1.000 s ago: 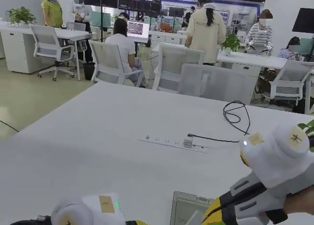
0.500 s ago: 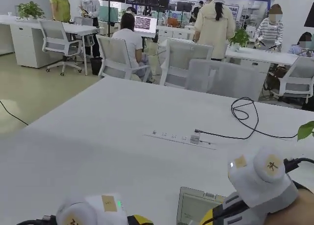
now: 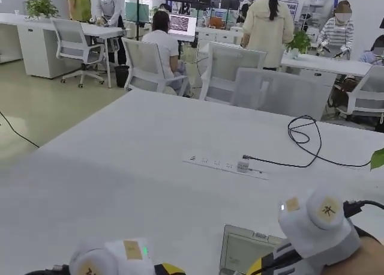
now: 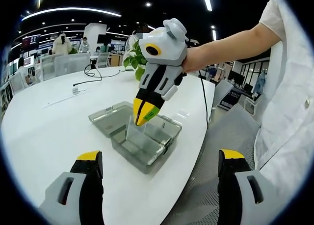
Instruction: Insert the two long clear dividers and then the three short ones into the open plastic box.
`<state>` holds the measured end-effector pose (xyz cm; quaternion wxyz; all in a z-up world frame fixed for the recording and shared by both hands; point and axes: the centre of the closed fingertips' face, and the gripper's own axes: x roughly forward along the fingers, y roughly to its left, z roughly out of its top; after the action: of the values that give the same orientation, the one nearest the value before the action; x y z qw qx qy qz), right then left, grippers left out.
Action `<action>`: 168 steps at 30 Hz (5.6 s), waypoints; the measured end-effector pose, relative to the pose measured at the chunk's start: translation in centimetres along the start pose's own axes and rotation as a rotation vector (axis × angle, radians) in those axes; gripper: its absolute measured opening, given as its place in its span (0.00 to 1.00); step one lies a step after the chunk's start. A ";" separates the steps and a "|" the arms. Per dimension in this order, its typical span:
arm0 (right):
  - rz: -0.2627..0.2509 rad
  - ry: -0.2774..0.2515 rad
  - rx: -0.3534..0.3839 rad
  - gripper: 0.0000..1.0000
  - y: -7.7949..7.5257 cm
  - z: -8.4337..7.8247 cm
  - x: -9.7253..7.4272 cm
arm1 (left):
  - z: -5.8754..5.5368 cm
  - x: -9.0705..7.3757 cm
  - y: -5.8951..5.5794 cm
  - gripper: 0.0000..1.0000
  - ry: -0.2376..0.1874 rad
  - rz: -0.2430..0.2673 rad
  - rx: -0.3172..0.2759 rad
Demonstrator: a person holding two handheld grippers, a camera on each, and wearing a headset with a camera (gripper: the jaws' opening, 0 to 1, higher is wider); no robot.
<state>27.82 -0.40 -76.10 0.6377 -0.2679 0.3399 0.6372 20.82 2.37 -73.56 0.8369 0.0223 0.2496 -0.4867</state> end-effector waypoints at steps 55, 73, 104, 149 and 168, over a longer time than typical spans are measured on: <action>-0.007 0.182 -0.077 0.09 0.1 -3.0 5.4 | 0.2 0.2 -0.1 1.00 -0.030 -0.018 -0.008; -0.061 -0.081 0.056 0.28 0.5 -0.3 -2.6 | 0.6 -0.1 0.0 1.00 -0.029 -0.010 -0.008; -0.089 0.257 0.048 0.51 1.3 -20.1 -8.8 | -0.2 -0.6 0.2 1.00 0.016 -0.014 0.017; -0.146 0.404 -0.131 0.33 0.1 -22.1 -8.1 | -0.5 -1.3 0.9 1.00 0.024 0.001 0.002; -0.311 0.151 -0.131 0.33 2.7 -9.1 -13.3 | 7.1 -0.8 0.0 0.91 -0.131 -0.012 -0.178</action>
<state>24.85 -15.71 -71.26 0.6823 -0.4052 0.2989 0.5300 23.30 1.02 -66.97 0.8472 -0.0857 0.2366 -0.4679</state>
